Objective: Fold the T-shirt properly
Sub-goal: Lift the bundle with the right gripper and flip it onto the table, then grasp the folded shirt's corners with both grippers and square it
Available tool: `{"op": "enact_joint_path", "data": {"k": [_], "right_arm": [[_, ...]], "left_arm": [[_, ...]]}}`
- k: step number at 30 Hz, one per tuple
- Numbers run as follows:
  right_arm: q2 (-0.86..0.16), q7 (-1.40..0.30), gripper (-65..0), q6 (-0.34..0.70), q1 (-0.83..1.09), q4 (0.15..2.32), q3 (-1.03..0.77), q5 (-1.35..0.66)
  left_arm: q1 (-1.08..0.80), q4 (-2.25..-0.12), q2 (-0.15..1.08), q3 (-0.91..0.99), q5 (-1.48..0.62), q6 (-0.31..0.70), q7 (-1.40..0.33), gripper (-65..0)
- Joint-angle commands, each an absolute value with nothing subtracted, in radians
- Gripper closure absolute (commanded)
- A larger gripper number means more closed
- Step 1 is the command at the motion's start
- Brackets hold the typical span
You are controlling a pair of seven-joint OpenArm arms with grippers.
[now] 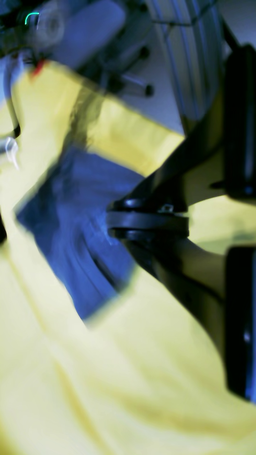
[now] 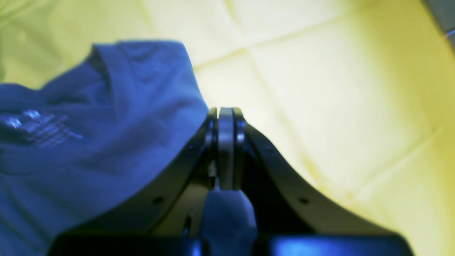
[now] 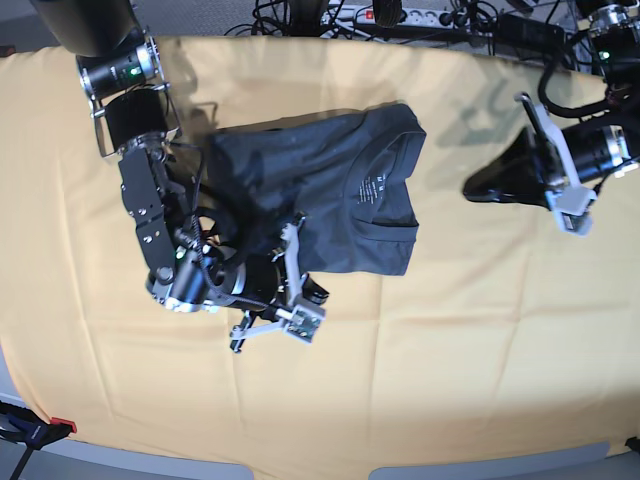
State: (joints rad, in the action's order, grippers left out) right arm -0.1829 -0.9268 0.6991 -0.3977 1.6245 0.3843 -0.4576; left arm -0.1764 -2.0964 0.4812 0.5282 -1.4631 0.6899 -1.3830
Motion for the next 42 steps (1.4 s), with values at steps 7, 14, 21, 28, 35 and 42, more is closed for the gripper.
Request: {"op": "enact_joint_path", "data": {"k": [7,14,21,28,35,42], "right_arm": [[-0.244,-0.904,0.0,0.698,-0.517,1.401,0.379,-0.463],[-0.252,-0.908,0.0,0.698,-0.526,1.208,0.380,-0.463],[-0.262,-0.985,0.0,0.698,-0.526,1.166,0.380,-0.546],[-0.264,-1.168,0.0,0.698,-0.524,1.225,0.380,-0.726],[-0.327,-1.294,0.0,0.698,-0.488,1.368,0.380,-0.891],[-0.467,-1.274,0.0,0.698,-0.329,1.579,0.379,-0.920]], "left_arm": [[-0.206,-2.181,0.487,0.237,-1.204,0.698,-1.287,0.0],[-0.264,-2.168,0.487,0.032,-0.856,0.698,-1.118,0.0],[-0.271,-2.071,0.487,-0.052,-0.643,0.698,-0.974,0.0],[-0.243,-1.928,0.487,-0.052,-0.573,0.698,-0.879,0.0],[-0.112,-1.783,0.487,-0.052,-0.571,0.688,-0.847,0.0],[0.054,-1.528,0.464,-0.052,-0.479,0.688,-0.641,0.0]]}}
